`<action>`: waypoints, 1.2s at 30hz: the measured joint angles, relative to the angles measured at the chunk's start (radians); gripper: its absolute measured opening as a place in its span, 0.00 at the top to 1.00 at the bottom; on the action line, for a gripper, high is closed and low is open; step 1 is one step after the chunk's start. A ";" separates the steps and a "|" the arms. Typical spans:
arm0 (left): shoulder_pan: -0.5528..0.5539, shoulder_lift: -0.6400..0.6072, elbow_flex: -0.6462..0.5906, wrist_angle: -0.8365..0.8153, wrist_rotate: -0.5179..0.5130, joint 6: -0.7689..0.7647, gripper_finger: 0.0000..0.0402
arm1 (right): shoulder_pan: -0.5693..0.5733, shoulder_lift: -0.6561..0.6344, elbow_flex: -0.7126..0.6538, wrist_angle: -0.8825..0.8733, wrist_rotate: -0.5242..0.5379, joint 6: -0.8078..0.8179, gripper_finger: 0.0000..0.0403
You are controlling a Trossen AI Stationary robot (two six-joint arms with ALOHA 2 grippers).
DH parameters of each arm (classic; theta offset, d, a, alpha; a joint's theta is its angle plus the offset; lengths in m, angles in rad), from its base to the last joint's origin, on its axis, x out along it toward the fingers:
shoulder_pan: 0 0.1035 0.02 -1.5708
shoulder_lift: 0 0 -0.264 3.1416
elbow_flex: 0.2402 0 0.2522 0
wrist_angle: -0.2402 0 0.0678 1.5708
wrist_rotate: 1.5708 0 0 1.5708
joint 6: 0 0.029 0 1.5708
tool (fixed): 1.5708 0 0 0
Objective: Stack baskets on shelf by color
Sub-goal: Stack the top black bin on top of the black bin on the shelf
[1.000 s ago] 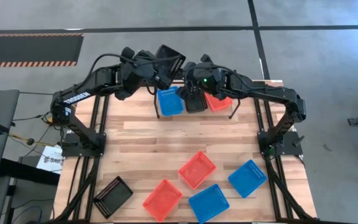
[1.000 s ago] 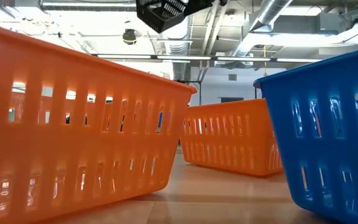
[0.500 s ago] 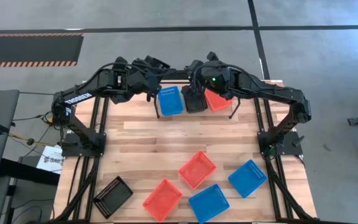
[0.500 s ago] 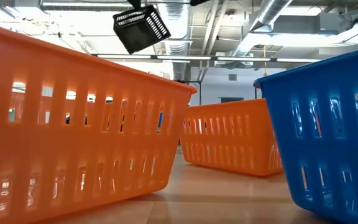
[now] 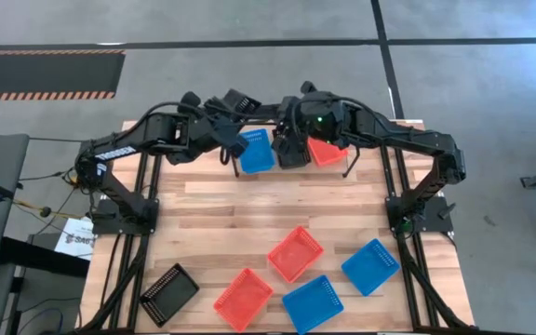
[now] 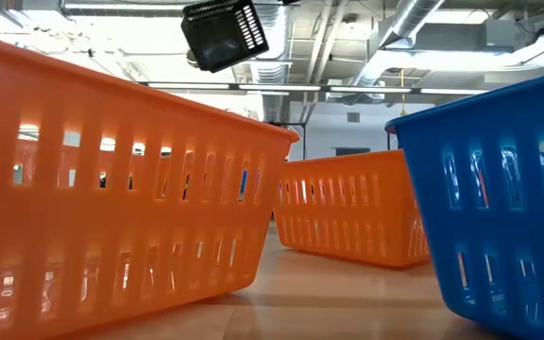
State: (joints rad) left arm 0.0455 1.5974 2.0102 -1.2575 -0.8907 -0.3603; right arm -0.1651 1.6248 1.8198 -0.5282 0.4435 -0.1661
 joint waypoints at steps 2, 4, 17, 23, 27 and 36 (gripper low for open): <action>-0.011 0.000 0.000 0.000 0.002 -0.004 1.00 | -0.002 0.000 0.000 -0.003 0.000 -0.003 0.62; -0.022 0.000 0.000 0.006 0.024 -0.010 1.00 | -0.007 0.001 0.000 -0.004 0.000 -0.016 0.57; -0.094 0.000 0.000 0.067 0.062 -0.017 1.00 | 0.001 0.097 -0.005 0.020 -0.003 -0.093 0.52; -0.119 0.000 0.000 0.068 0.083 -0.028 1.00 | 0.002 0.116 0.000 0.073 -0.008 -0.133 0.54; -0.120 0.000 0.000 0.068 0.083 -0.029 1.00 | 0.001 0.114 -0.001 0.070 -0.009 -0.132 0.59; -0.120 0.000 0.000 0.070 0.037 0.011 1.00 | -0.001 0.115 0.000 0.055 -0.007 -0.115 0.96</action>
State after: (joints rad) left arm -0.0750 1.5970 2.0106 -1.1875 -0.8539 -0.3498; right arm -0.1664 1.7401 1.8194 -0.4731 0.4361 -0.2813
